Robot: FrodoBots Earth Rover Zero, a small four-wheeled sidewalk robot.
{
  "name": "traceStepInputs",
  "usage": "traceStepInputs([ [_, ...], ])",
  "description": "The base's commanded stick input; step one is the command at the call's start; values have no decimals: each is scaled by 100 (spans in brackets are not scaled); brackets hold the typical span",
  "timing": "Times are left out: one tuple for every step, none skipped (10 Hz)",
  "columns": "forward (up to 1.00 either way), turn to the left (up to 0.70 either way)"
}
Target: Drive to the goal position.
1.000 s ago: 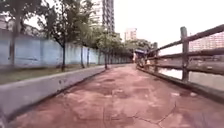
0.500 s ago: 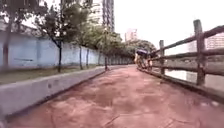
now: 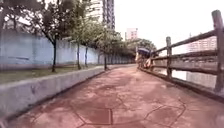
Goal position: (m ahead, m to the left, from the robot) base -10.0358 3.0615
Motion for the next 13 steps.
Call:
traceStepInputs([
  [100, -22],
  [100, -30],
  [100, -22],
  [100, -13],
  [100, -5],
  [100, 0],
  [100, 0],
  [100, 0],
  [100, 0],
  [100, 0],
  [100, 0],
  [100, 0],
  [100, 0],
])
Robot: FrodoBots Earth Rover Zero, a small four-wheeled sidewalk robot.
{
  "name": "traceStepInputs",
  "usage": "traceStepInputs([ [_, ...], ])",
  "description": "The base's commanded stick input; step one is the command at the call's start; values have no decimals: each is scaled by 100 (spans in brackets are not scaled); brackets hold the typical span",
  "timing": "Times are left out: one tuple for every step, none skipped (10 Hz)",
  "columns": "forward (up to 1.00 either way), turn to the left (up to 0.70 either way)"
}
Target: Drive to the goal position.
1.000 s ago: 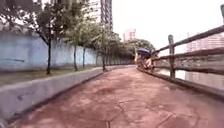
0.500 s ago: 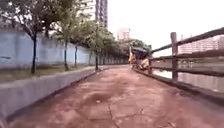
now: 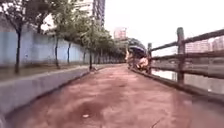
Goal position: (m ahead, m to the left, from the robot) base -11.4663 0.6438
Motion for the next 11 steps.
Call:
traceStepInputs([
  [100, -4],
  [100, -7],
  [100, -5],
  [100, -1],
  [100, 0],
  [100, 0],
  [100, 0],
  [100, 0],
  [100, 0],
  [100, 0],
  [100, 0],
])
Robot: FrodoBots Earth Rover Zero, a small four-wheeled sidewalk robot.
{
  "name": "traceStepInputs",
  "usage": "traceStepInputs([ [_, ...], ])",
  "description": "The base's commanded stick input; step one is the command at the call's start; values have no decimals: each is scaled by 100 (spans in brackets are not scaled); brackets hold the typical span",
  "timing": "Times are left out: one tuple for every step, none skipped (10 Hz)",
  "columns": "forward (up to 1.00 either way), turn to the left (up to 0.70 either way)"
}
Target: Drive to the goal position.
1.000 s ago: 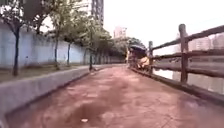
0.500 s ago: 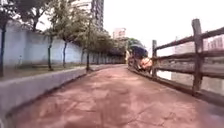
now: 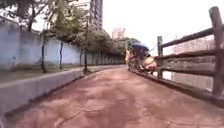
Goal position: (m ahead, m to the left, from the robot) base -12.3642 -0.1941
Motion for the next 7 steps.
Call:
traceStepInputs([
  [100, 0],
  [100, 0],
  [100, 0],
  [100, 0],
  [100, 0],
  [100, 0],
  [100, 0],
])
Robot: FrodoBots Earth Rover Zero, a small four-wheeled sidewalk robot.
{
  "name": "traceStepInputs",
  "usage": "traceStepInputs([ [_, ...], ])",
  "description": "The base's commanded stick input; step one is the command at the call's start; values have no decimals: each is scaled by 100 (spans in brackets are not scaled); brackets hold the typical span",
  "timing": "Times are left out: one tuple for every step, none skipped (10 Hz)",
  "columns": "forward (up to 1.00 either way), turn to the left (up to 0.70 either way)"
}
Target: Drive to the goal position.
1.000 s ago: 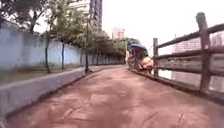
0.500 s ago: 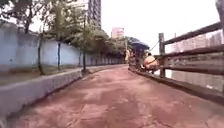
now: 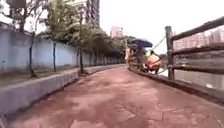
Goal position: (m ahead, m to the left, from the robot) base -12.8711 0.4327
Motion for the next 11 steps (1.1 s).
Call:
traceStepInputs([
  [100, 0],
  [100, 0],
  [100, 0],
  [100, 0],
  [100, 0],
  [100, 0],
  [96, 0],
  [75, -2],
  [53, -3],
  [31, -5],
  [9, -6],
])
